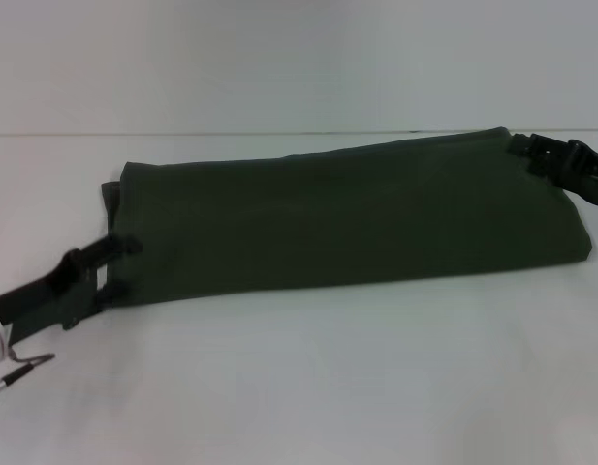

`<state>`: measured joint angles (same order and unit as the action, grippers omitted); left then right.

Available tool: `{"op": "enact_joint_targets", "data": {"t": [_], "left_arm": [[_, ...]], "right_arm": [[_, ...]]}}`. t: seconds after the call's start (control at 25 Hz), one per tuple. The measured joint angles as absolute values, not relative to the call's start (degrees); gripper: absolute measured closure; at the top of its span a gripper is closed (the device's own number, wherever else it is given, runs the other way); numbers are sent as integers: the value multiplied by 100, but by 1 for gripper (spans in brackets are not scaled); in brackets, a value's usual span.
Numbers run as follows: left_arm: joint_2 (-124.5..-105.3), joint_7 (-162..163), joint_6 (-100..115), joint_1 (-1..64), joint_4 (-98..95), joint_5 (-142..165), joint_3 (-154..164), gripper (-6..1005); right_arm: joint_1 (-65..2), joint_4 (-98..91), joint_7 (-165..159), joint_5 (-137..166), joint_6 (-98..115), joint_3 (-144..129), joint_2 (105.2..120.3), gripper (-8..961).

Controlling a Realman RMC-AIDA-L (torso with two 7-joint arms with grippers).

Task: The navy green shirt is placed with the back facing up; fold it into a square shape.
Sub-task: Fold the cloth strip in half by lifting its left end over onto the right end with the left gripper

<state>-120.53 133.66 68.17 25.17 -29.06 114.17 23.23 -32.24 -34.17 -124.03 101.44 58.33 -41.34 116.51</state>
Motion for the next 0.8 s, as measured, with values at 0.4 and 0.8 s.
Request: {"op": "enact_joint_targets", "data": {"t": [0.4, 0.8], "left_arm": [[-11956, 13662, 7759, 2251, -3303, 11716, 1875, 143], [-11941, 14394, 7657, 2187, -3350, 12015, 1900, 144]], "right_arm": [[-3171, -3410, -12401, 10141, 5866, -4130, 11623, 347], [-3195, -3350, -12401, 10142, 5835, -4104, 11606, 347]]}}
